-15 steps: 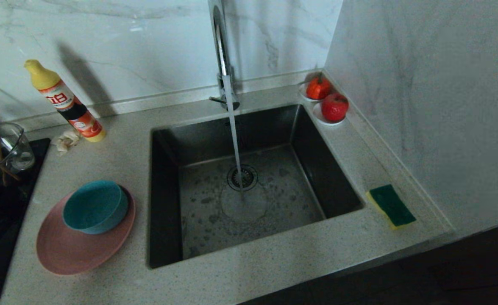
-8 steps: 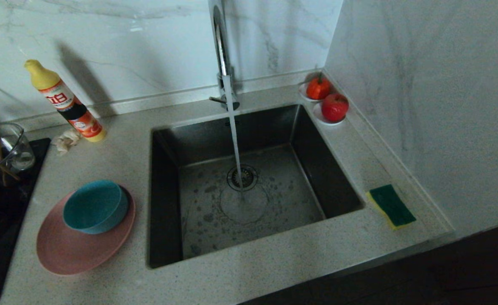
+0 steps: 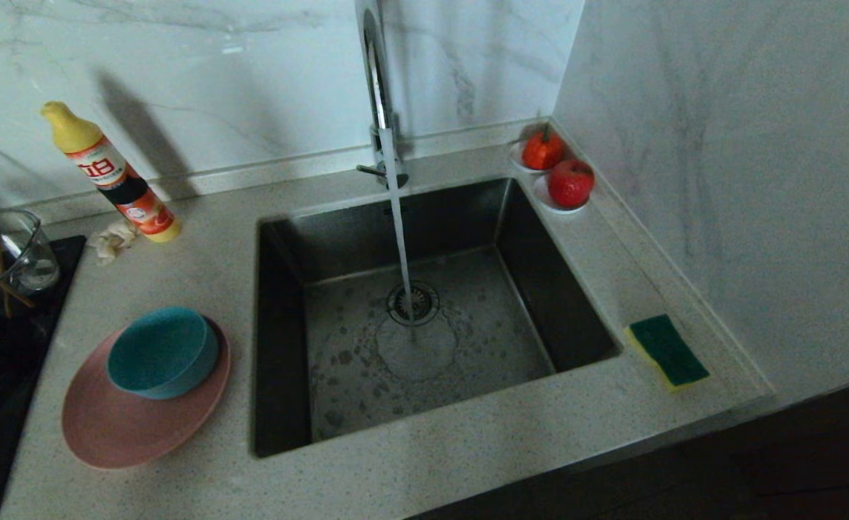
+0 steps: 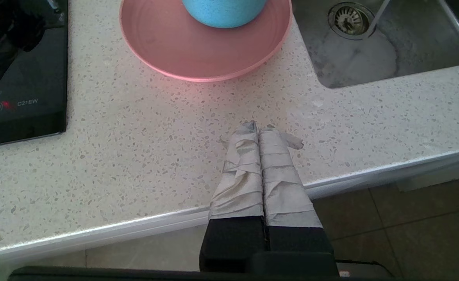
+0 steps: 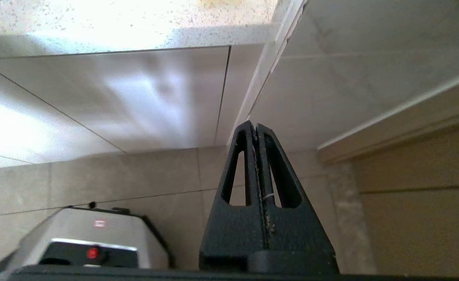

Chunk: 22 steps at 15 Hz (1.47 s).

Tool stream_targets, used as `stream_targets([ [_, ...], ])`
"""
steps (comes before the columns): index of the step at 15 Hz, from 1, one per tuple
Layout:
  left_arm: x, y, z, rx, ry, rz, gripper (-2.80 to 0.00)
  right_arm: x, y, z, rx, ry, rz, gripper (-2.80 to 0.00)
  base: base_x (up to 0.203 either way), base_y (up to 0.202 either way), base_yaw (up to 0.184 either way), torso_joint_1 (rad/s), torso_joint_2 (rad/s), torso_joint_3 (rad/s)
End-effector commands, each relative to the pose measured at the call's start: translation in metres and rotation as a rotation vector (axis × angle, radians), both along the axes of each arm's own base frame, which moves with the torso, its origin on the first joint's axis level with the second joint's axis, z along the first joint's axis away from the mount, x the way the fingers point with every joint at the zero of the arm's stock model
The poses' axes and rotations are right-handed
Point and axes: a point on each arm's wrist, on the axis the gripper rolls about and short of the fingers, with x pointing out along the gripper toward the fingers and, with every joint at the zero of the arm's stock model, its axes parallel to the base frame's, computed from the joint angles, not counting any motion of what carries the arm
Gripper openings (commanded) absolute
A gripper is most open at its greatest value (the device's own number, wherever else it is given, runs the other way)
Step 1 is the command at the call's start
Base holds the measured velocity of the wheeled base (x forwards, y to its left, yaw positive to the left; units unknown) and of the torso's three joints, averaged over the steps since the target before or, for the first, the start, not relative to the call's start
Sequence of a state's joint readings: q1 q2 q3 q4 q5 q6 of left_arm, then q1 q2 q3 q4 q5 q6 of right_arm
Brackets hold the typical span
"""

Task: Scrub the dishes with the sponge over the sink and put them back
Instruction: Pick up a bowl and the sponge

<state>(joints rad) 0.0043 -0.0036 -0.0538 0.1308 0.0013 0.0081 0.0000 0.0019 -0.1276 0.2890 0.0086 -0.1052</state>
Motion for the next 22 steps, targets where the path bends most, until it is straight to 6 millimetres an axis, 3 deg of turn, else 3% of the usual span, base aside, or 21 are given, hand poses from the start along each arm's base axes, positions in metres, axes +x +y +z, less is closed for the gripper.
stream_targets([
  [1, 0.000, 0.000, 0.000, 0.000, 0.003, 0.001, -2.80, -0.005, 0.000, 0.020, -0.015, -0.088, 0.008, -2.80, 0.000, 0.000, 0.000, 0.000, 0.00, 0.000],
  [6, 0.000, 0.000, 0.000, 0.000, 0.003, 0.001, -2.80, -0.017, 0.001, 0.078, -0.048, -0.203, 0.038, -2.80, 0.000, 0.000, 0.000, 0.000, 0.00, 0.000],
  [12, 0.000, 0.000, 0.000, 0.000, 0.003, 0.001, -2.80, 0.014, 0.006, 0.160, -0.024, -0.115, 0.233, -2.80, 0.000, 0.000, 0.000, 0.000, 0.00, 0.000],
  [14, 0.000, 0.000, 0.000, 0.000, 0.003, 0.001, -2.80, 0.037, 0.007, 0.177, -0.005, -0.024, 0.290, -2.80, 0.000, 0.000, 0.000, 0.000, 0.00, 0.000],
  [17, 0.000, 0.000, 0.000, 0.000, 0.003, 0.001, -2.80, 0.087, 0.007, 0.198, 0.023, 0.126, 0.313, -2.80, 0.000, 0.000, 0.000, 0.000, 0.00, 0.000],
  [19, 0.000, 0.000, 0.000, 0.000, 0.003, 0.001, -2.80, 0.124, 0.007, 0.200, 0.044, 0.248, 0.320, -2.80, 0.000, 0.000, 0.000, 0.000, 0.00, 0.000],
  [22, 0.000, 0.000, 0.000, 0.000, 0.003, 0.001, -2.80, 0.177, 0.010, 0.185, 0.051, 0.428, 0.309, -2.80, 0.000, 0.000, 0.000, 0.000, 0.00, 0.000],
])
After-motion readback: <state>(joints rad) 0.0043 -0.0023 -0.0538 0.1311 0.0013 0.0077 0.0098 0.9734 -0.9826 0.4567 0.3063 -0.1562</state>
